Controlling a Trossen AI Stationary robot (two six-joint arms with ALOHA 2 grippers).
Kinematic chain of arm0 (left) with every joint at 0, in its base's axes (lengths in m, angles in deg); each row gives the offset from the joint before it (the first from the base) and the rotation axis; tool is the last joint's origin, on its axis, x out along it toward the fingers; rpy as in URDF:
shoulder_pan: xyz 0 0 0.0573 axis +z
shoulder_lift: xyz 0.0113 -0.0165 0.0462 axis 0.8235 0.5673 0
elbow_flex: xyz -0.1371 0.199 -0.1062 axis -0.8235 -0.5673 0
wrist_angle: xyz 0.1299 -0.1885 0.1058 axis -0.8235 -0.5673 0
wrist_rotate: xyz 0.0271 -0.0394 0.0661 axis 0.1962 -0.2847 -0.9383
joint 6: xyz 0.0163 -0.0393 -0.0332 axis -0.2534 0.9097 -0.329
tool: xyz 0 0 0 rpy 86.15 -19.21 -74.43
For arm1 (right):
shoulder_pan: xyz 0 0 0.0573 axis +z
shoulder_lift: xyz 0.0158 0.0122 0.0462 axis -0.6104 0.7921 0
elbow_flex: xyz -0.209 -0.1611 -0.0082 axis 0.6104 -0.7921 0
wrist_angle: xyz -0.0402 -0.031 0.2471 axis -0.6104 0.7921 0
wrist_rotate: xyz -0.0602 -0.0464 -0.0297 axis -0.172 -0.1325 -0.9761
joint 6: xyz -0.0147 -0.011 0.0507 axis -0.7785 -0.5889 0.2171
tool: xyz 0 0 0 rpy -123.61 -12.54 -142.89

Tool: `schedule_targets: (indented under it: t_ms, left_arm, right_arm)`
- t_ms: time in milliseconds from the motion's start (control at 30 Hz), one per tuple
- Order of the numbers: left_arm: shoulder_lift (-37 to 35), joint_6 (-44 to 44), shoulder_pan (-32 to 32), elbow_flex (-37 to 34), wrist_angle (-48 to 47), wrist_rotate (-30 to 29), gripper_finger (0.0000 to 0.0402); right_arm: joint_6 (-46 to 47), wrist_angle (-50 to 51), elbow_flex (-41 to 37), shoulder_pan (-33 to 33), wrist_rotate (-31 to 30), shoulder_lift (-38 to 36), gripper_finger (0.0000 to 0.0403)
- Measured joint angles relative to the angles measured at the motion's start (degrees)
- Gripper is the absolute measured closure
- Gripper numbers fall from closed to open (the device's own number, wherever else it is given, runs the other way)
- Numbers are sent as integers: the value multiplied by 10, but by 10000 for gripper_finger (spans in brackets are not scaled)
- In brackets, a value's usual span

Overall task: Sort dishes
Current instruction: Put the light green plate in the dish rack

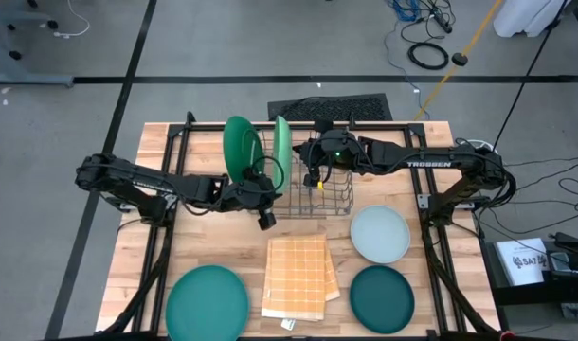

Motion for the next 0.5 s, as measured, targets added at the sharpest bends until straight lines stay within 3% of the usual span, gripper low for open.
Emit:
schedule_targets:
  t_ms: [233,500]
  left_arm:
    - [0,5,10,-42,70,7,391]
    - [-1,19,10,-57,75,3,391]
  right_arm:
    - [7,0,0,0,0,0,403]
    - [8,0,0,4,0,0,403]
